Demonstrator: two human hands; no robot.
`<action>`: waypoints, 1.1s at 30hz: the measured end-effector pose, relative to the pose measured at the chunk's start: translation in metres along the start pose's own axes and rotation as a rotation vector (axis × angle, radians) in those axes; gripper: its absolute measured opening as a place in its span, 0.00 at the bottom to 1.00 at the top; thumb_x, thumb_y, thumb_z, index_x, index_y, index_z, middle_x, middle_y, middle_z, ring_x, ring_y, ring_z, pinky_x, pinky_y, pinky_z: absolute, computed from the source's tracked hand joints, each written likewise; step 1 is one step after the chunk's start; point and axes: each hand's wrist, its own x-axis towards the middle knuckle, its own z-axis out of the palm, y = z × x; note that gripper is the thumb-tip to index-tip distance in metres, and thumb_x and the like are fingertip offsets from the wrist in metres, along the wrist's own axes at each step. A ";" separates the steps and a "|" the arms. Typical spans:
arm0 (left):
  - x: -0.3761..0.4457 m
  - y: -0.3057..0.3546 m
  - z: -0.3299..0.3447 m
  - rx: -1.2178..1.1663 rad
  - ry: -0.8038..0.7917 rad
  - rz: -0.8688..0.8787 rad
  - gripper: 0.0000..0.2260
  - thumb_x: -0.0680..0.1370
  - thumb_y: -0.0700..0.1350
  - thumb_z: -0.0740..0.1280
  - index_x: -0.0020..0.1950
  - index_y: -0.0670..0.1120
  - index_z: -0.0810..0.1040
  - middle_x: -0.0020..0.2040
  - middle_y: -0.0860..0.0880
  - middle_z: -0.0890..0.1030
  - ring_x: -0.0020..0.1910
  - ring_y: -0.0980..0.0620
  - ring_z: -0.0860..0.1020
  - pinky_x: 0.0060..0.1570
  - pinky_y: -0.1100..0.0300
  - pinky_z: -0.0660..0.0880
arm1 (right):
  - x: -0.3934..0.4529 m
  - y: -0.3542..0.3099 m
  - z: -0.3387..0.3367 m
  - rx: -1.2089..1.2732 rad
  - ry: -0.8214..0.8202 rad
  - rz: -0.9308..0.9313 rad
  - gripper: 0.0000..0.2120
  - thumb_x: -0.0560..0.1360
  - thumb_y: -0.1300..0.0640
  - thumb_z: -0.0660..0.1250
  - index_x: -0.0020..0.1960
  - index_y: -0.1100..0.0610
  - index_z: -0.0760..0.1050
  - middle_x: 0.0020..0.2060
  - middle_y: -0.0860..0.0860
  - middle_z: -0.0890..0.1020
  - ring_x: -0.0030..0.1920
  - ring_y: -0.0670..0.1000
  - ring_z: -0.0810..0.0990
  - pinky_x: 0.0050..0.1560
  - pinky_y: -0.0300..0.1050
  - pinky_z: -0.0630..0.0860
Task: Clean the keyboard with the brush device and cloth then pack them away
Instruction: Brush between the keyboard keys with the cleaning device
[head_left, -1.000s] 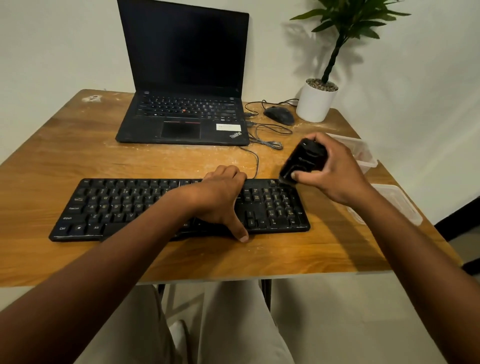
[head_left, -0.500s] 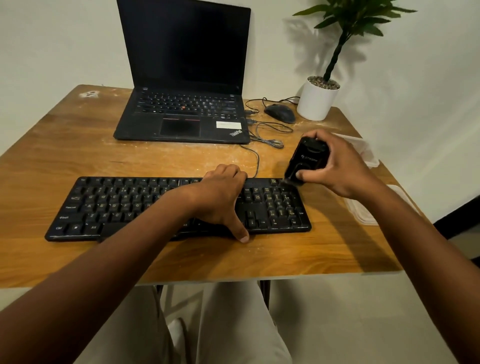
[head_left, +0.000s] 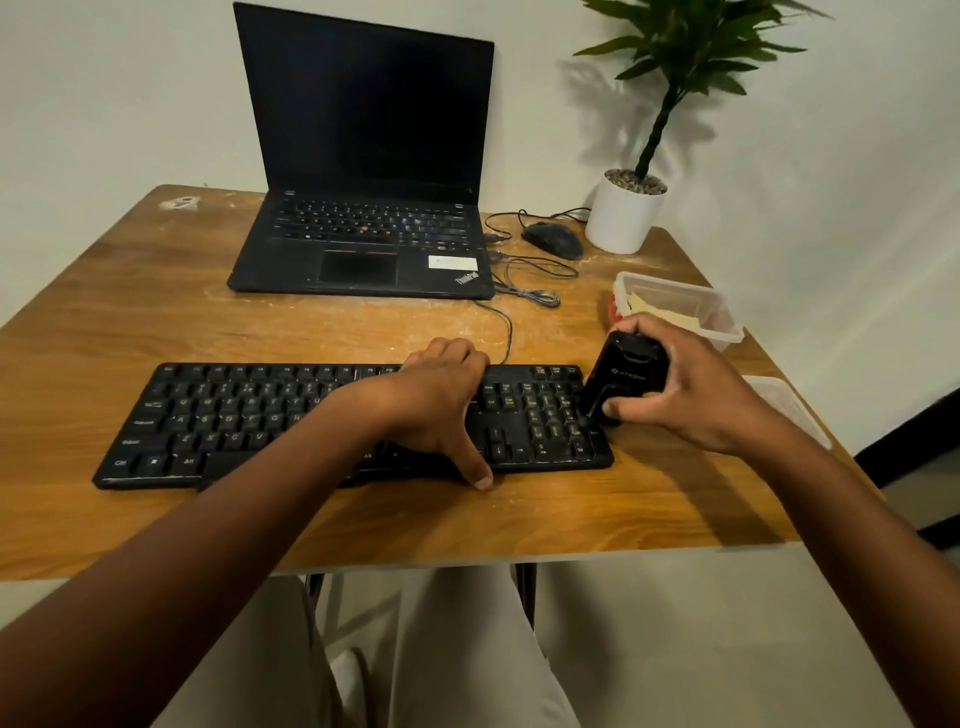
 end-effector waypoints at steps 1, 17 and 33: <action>0.000 0.000 0.000 -0.001 0.000 -0.003 0.60 0.60 0.67 0.82 0.82 0.48 0.55 0.78 0.49 0.59 0.76 0.46 0.58 0.78 0.46 0.59 | 0.004 -0.002 -0.002 0.002 0.024 -0.004 0.28 0.67 0.61 0.82 0.60 0.46 0.74 0.51 0.43 0.82 0.52 0.40 0.81 0.47 0.34 0.79; 0.000 0.000 0.001 -0.006 0.008 0.009 0.60 0.61 0.68 0.81 0.82 0.48 0.54 0.78 0.49 0.59 0.77 0.45 0.57 0.78 0.46 0.59 | 0.000 -0.041 0.020 0.094 -0.113 -0.044 0.26 0.68 0.64 0.80 0.60 0.48 0.75 0.51 0.43 0.82 0.54 0.42 0.82 0.50 0.42 0.83; -0.008 -0.007 0.007 -0.101 0.073 -0.002 0.63 0.59 0.68 0.82 0.83 0.47 0.52 0.79 0.49 0.59 0.78 0.47 0.58 0.78 0.48 0.59 | 0.077 -0.035 0.054 0.016 0.181 -0.067 0.29 0.68 0.59 0.82 0.62 0.46 0.71 0.49 0.39 0.78 0.50 0.40 0.79 0.46 0.30 0.75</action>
